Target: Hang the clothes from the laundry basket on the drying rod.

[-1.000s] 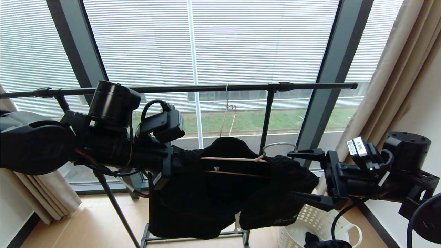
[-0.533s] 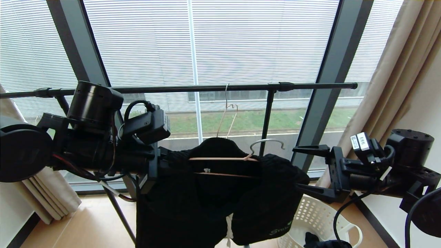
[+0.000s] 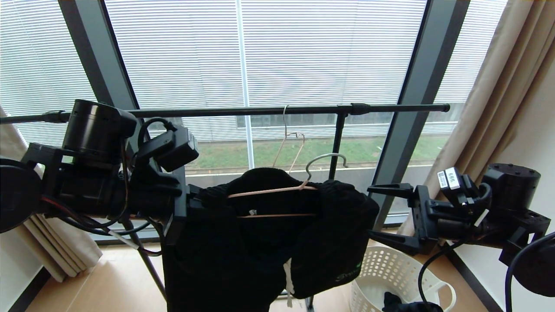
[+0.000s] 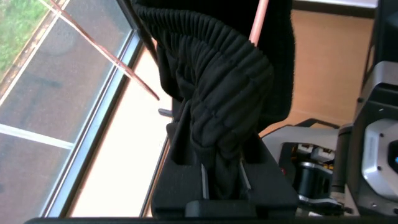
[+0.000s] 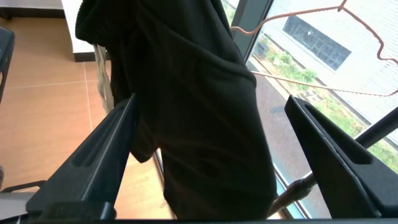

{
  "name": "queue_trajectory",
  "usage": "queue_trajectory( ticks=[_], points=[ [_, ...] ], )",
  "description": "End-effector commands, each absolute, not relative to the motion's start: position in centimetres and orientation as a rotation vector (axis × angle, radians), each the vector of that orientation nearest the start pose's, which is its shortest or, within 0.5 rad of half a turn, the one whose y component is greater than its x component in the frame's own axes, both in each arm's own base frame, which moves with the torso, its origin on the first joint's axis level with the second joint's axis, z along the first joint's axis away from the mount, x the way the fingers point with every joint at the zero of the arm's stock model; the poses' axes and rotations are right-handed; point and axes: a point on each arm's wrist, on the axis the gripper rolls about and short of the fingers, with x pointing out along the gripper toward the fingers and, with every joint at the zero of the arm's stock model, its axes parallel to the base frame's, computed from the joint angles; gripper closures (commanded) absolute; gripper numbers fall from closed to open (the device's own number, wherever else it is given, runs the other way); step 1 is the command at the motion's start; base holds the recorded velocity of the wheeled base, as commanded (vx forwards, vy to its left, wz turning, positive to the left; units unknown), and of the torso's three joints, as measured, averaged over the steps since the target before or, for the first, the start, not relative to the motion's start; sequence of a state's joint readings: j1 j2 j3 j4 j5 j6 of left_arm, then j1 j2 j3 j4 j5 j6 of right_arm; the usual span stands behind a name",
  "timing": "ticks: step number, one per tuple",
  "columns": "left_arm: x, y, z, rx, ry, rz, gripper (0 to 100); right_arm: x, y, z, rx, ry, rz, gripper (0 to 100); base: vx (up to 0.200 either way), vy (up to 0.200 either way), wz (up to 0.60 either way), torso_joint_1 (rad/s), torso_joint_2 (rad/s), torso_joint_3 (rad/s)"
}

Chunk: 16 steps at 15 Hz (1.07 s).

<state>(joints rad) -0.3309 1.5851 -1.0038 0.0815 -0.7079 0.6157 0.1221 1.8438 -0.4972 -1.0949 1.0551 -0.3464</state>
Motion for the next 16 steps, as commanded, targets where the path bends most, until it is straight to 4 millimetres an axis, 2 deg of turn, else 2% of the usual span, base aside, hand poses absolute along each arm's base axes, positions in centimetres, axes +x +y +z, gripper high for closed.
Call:
queue_trajectory(
  ticks=[1,8,13,16],
  points=[
    [24.2,-9.5,21.4,0.405,0.323,-1.162,100,28.5,5.2,10.4,-0.171,0.058,1.188,0,0.000,0.000,0.00,0.000,0.00,0.000],
    [23.1,-9.2,21.7,0.344,0.309,-1.214,100,29.7,4.8,8.5,-0.144,0.111,1.176,0,0.000,0.000,0.00,0.000,0.00,0.000],
    [23.1,-8.6,21.5,0.335,0.321,-1.197,100,30.3,4.9,6.9,-0.120,0.156,1.179,0,0.000,0.000,0.00,0.000,0.00,0.000],
    [23.2,-8.1,21.5,0.307,0.338,-1.171,100,30.3,4.8,6.9,-0.118,0.150,1.188,0,0.000,0.000,0.00,0.000,0.00,0.000]
  ],
)
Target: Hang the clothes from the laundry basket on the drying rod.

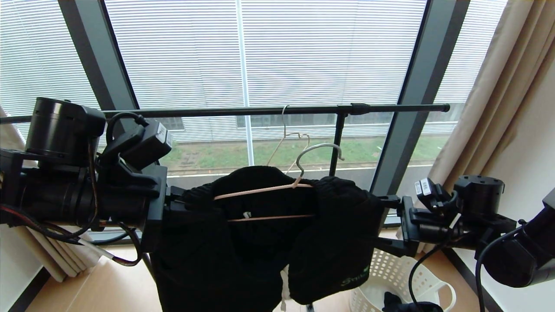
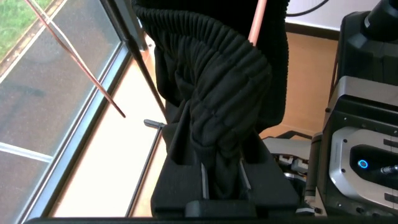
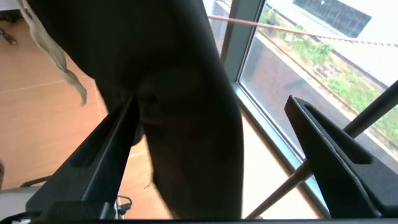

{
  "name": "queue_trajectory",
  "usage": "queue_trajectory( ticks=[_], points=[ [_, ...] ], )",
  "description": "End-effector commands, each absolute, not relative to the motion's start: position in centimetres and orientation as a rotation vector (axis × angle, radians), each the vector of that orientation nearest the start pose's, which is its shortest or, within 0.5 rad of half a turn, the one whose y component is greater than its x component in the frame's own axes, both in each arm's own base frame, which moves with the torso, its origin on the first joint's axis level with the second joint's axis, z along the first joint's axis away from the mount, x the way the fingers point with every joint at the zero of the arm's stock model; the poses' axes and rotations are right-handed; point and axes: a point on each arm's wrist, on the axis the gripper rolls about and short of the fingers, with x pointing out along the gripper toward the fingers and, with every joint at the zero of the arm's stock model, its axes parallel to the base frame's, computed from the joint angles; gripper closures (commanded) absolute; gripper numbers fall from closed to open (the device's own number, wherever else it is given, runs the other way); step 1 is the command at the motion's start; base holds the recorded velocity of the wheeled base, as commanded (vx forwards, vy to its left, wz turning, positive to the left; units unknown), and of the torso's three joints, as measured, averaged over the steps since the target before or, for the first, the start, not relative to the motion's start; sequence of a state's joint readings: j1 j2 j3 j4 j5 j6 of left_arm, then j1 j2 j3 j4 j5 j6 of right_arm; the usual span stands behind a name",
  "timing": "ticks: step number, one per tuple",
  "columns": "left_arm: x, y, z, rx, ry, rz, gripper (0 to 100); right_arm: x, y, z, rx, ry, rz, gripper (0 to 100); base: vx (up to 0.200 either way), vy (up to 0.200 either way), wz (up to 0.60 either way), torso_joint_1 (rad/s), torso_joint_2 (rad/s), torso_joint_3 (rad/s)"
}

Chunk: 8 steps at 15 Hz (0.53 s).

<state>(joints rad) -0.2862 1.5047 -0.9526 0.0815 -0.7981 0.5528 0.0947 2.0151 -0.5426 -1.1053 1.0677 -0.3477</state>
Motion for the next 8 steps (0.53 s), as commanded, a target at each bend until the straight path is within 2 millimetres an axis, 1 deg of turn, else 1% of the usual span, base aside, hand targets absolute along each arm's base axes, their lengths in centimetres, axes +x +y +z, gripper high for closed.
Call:
queue_trajectory(
  ticks=[1,3,8],
  points=[
    [23.2,-7.9,21.5,0.305,0.340,-1.165,100,30.3,4.6,6.8,-0.116,0.133,1.207,0,0.000,0.000,0.00,0.000,0.00,0.000],
    [23.2,-7.8,21.6,0.285,0.328,-1.194,100,30.3,4.6,6.3,-0.112,0.137,1.214,0,0.000,0.000,0.00,0.000,0.00,0.000],
    [23.3,-7.8,21.5,0.279,0.328,-1.202,100,30.5,4.8,5.5,-0.100,0.160,1.220,0,0.000,0.000,0.00,0.000,0.00,0.000]
  ],
)
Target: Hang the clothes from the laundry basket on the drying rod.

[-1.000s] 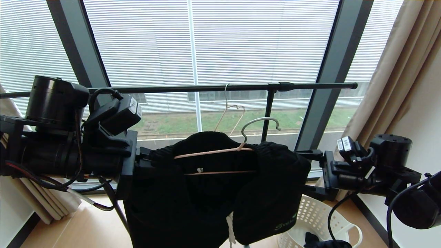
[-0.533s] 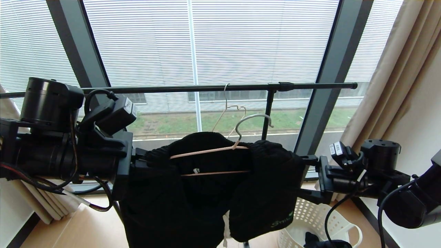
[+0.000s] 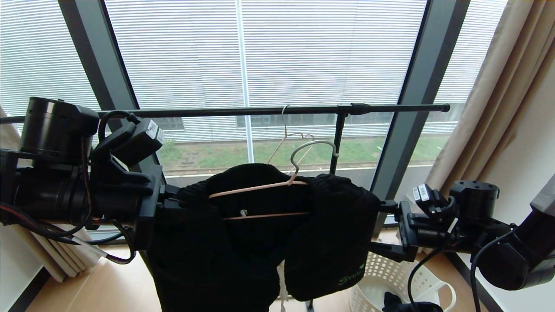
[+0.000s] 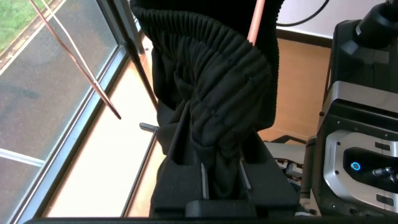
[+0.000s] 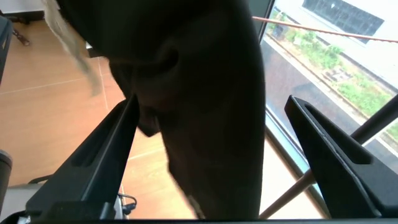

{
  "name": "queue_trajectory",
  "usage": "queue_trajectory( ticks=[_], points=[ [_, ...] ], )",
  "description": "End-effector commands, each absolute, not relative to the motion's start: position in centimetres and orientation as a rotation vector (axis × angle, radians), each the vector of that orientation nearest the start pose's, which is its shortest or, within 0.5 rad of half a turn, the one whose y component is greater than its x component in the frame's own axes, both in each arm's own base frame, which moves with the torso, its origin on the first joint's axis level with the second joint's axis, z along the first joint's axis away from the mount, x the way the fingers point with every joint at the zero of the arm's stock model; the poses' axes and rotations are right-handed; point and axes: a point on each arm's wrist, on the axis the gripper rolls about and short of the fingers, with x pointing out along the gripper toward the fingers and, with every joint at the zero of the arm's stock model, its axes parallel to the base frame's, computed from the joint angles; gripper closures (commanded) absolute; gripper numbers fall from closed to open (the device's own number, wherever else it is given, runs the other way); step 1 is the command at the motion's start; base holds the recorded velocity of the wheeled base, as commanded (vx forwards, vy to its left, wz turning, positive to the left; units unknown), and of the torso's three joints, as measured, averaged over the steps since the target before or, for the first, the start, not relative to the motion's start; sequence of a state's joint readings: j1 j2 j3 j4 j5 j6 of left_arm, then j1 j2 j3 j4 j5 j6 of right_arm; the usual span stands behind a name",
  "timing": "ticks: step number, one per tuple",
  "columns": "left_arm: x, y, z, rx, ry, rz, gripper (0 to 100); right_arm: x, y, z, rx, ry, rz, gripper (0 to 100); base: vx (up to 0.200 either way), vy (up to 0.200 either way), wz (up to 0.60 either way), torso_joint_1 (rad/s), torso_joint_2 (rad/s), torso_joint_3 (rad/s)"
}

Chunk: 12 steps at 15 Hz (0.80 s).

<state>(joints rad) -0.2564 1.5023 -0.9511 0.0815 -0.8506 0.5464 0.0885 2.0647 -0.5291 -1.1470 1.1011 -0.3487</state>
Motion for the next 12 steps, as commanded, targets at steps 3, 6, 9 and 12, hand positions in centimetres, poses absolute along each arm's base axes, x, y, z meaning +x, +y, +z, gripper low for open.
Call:
queue_trajectory(
  ticks=[3,6,9,12],
  points=[
    [23.3,-7.8,21.6,0.278,0.325,-1.205,100,30.6,4.9,5.0,-0.100,0.166,1.226,100,0.000,0.000,0.00,0.000,0.00,0.000],
    [23.2,-7.8,21.7,0.240,0.349,-1.195,100,30.8,4.7,5.4,-0.108,0.149,1.217,100,0.000,0.000,0.00,0.000,0.00,0.000],
    [22.9,-7.4,21.7,0.213,0.364,-1.174,100,31.1,3.6,6.2,-0.118,0.126,1.179,100,0.000,0.000,0.00,0.000,0.00,0.000],
    [22.7,-7.1,22.0,0.193,0.368,-1.158,100,31.3,2.9,6.5,-0.125,0.113,1.157,100,0.000,0.000,0.00,0.000,0.00,0.000]
  ],
)
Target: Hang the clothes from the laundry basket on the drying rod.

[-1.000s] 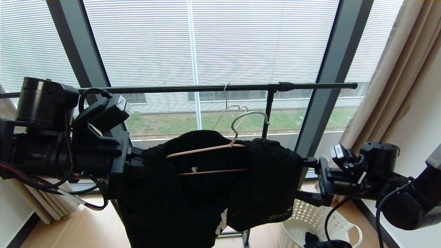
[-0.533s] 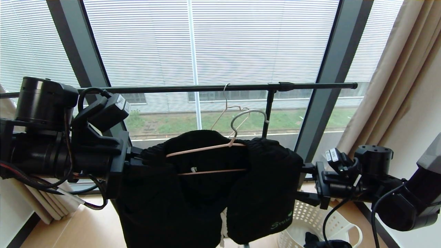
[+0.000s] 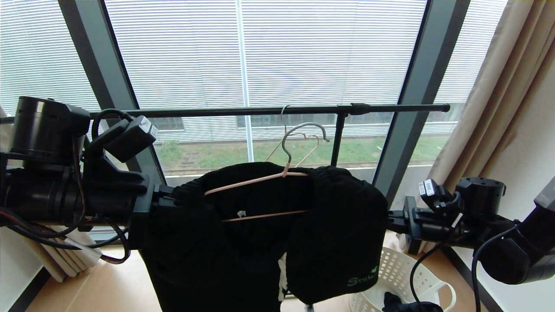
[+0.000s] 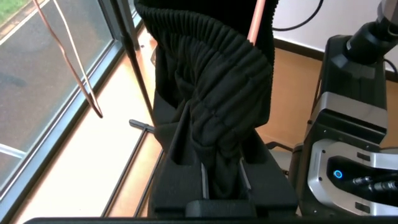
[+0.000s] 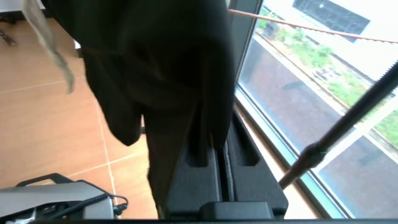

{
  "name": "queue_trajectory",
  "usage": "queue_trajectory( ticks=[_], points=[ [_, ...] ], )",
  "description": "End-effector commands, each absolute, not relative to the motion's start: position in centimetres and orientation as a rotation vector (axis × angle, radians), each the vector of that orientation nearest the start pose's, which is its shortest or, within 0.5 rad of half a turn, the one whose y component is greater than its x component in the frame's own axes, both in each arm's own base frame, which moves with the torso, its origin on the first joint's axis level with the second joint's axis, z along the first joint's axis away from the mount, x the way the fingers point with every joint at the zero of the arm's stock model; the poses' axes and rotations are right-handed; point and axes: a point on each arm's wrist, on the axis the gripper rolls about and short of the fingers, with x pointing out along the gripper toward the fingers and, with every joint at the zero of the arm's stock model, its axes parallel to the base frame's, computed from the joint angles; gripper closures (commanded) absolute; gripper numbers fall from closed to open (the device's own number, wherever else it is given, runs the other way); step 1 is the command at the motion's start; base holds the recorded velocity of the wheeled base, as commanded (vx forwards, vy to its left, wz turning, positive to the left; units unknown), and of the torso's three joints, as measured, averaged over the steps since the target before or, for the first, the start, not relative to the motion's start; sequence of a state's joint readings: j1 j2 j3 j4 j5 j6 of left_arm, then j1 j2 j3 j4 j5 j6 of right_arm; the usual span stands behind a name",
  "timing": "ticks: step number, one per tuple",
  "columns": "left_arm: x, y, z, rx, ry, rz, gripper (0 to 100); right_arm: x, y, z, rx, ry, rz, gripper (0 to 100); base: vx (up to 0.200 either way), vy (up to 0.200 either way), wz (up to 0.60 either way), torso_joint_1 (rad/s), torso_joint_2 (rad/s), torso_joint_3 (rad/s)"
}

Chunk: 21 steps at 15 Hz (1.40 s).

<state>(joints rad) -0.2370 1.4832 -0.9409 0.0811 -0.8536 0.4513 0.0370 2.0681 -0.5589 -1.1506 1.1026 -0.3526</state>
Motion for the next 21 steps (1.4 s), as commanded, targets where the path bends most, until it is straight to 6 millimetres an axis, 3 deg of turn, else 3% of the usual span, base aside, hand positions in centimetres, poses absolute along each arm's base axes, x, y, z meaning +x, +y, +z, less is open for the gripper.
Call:
queue_trajectory(
  ticks=[1,8,21],
  points=[
    [22.8,-6.8,22.0,0.190,0.368,-1.145,100,31.3,2.7,6.5,-0.125,0.113,1.151,100,0.000,0.000,0.00,0.000,0.00,0.000],
    [22.1,-5.2,22.0,0.177,0.365,-1.091,100,31.7,1.5,6.7,-0.123,0.109,1.111,100,0.000,0.000,0.00,0.000,0.00,0.000],
    [21.8,-3.7,22.4,0.144,0.335,-1.080,100,31.9,1.4,6.4,-0.117,0.117,1.107,100,0.000,0.000,0.00,0.000,0.00,0.000]
  ],
)
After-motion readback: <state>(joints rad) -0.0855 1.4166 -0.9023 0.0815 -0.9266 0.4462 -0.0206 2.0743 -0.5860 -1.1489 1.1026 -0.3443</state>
